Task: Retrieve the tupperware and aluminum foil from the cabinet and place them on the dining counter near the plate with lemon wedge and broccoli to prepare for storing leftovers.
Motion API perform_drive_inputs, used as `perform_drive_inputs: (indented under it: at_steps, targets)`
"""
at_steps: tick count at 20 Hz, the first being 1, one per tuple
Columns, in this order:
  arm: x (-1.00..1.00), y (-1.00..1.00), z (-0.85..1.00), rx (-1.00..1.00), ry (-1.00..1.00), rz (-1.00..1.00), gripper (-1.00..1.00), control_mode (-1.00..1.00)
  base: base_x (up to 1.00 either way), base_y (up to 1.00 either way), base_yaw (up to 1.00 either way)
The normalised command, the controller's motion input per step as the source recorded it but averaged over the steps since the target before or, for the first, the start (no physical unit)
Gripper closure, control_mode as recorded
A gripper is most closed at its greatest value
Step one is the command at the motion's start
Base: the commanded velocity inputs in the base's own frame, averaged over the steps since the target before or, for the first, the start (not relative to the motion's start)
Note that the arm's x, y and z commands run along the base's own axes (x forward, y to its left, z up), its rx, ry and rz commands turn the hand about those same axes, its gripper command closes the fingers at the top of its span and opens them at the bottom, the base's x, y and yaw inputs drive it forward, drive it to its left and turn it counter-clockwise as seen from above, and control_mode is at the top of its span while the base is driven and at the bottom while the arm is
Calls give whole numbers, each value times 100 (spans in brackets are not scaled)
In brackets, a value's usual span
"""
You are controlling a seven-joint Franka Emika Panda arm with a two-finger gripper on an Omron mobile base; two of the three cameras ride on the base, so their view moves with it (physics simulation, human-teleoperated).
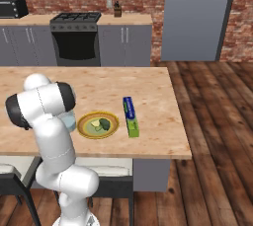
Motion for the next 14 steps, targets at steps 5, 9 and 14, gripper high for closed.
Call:
perform_drive_inputs:
  at_steps: [5,9,14]
  targets:
    - [2,46,23,-2,-15,0,-100,-100,0,0,0]
    - [-24,31,69,-4,-17,-1,-100,-100,0,0,0]
    - [-53,9,96,-4,-20,-8,-100,-100,0,0,0]
